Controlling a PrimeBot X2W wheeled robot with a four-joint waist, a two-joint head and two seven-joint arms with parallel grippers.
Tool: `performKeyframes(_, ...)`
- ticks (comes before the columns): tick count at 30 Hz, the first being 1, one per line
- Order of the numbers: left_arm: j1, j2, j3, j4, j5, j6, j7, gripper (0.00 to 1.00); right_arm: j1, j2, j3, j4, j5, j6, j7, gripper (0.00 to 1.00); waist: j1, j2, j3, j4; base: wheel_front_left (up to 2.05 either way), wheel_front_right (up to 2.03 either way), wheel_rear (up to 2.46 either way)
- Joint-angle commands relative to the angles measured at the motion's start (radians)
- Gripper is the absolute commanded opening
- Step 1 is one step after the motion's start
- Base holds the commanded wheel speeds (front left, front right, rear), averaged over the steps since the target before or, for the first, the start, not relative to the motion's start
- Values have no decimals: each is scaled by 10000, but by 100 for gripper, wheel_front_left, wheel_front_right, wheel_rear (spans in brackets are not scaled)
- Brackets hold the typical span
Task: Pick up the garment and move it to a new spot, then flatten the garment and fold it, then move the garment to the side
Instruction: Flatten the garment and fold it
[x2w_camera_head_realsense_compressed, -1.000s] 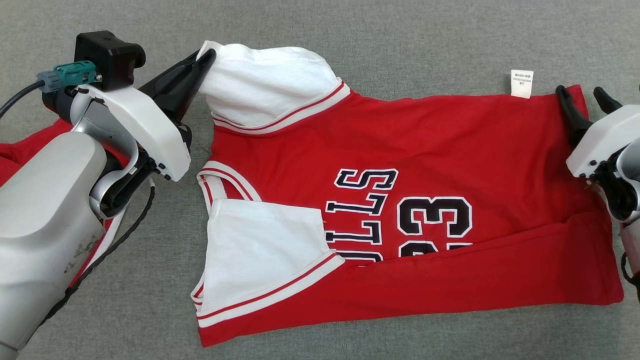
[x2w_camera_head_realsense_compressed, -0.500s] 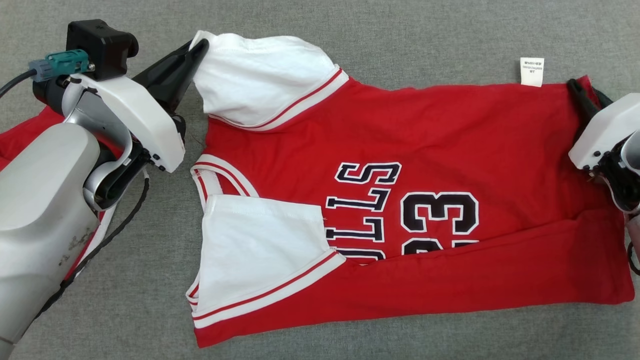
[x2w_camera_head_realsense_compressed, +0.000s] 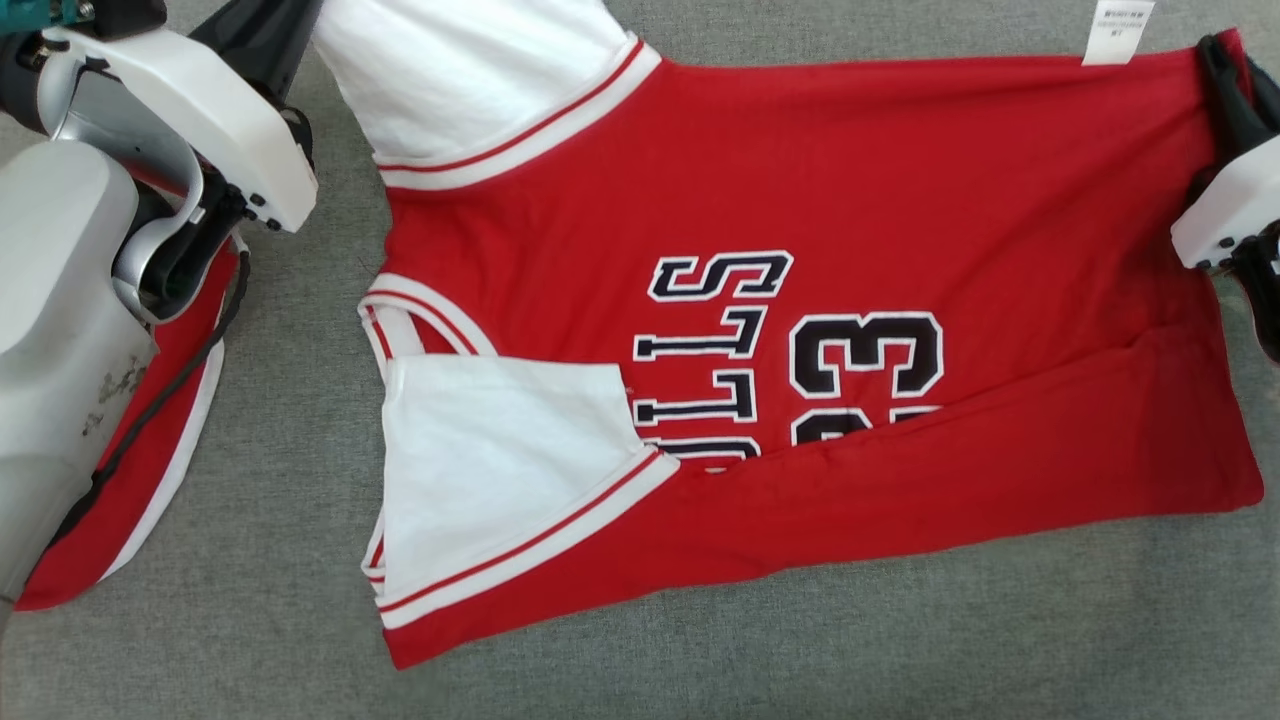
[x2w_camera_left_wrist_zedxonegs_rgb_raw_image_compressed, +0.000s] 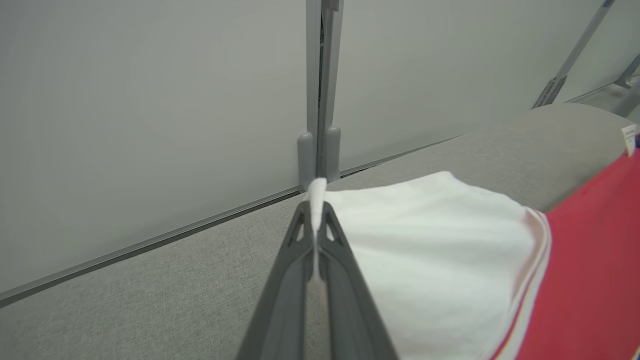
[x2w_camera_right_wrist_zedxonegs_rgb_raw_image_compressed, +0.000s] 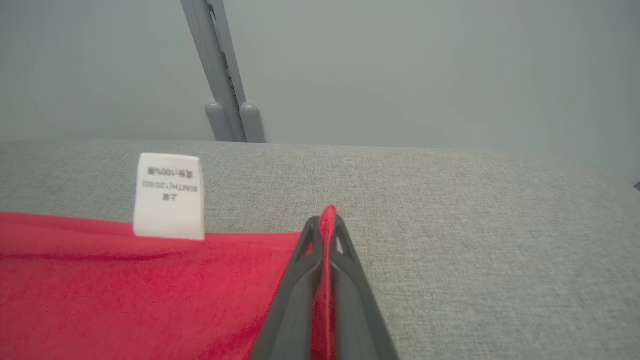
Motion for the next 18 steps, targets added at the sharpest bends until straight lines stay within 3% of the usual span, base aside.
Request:
performKeyframes(1, -226, -17, 40, 151, 69, 43, -83, 0, -183, -34, -22, 123, -103, -21, -178, 0, 0, 0, 40, -28, 0, 0, 0)
performKeyframes(11, -1204, -587, 1, 1603, 560, 14, -1151, 0, -984, 360, 76, 976, -867, -21, -1909, 0, 0, 0, 379, -100, 0, 0, 0)
performKeyframes(18, -544, -588, -310, 1824, 542, -146, -1660, 0, -269, 519, 11, 1074, -776, -21, -2600, 0, 0, 0, -123, -18, 0, 0, 0)
